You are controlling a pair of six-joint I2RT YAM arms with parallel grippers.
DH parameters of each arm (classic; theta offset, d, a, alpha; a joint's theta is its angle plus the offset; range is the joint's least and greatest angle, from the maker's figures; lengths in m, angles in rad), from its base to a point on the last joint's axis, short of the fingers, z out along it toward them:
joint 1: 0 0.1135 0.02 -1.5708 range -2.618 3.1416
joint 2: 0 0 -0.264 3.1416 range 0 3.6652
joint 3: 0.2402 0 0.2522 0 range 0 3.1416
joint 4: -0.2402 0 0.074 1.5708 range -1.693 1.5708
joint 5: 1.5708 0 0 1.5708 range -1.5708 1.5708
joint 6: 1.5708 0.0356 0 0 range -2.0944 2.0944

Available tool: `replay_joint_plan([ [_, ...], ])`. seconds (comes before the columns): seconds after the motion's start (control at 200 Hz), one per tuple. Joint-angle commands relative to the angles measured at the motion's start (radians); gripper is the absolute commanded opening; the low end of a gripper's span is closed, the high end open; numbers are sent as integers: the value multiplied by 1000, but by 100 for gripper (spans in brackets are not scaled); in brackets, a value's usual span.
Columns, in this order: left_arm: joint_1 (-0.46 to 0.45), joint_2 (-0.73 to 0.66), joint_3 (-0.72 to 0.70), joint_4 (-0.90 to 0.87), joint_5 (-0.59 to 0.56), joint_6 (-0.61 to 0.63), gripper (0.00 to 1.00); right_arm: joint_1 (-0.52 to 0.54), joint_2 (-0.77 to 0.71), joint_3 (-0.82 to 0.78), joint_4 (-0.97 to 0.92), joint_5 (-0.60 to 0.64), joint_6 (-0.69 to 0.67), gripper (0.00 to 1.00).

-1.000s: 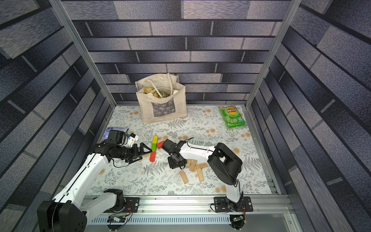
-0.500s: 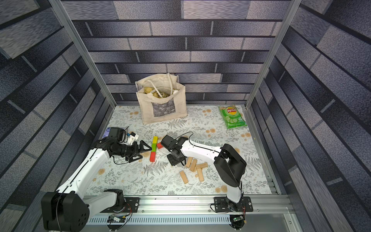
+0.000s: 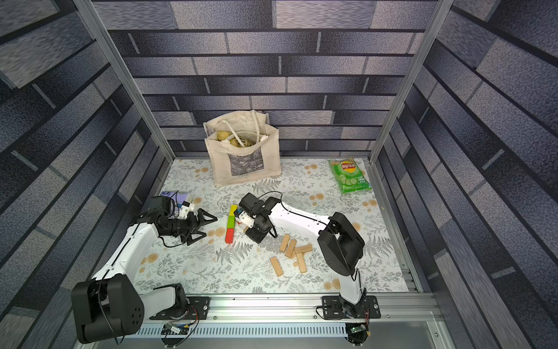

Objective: Assemble the letter k with building blocks
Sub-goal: Assemble the building block at the center of the board.

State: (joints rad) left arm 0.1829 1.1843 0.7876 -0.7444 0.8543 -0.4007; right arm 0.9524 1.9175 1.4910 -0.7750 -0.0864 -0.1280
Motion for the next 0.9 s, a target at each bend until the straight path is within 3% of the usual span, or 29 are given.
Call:
replay_joint_plan([
  [0.0, 26, -22, -5, 28, 6, 8, 100, -5, 44, 34, 16, -21, -28, 20],
  [0.225, 41, 28, -2, 35, 73, 15, 100, -6, 140, 124, -8, -18, -47, 20],
  [0.892, 50, 21, -27, 66, 82, 5, 100, -9, 275, 245, -25, -27, -36, 20],
])
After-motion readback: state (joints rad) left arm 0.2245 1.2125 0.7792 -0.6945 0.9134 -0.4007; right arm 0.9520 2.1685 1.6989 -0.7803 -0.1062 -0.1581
